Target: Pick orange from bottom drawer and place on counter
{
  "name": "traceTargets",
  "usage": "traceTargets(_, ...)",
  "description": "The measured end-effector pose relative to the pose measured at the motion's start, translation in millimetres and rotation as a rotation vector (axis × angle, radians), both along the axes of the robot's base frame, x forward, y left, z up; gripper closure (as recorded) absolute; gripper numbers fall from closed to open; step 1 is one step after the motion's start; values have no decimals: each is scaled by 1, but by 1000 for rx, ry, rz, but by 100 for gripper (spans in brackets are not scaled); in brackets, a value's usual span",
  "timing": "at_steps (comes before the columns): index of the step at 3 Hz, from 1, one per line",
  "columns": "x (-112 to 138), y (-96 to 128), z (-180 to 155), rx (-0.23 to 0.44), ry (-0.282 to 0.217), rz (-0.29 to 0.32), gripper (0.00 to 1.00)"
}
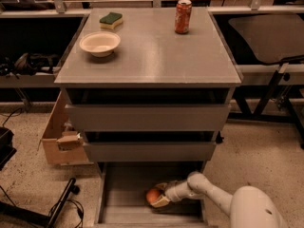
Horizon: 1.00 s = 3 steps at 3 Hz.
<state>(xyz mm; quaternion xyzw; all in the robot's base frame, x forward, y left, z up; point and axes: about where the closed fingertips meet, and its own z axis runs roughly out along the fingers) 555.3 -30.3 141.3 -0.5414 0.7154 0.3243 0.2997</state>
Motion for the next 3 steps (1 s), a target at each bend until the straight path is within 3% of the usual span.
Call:
traceTargets(1, 19, -54, 55, -73, -77, -129, 100)
traceTargets(2, 23, -115, 150, -83, -165, -264, 100)
traceTargets(3, -33, -140, 250, -31, -153, -284, 100)
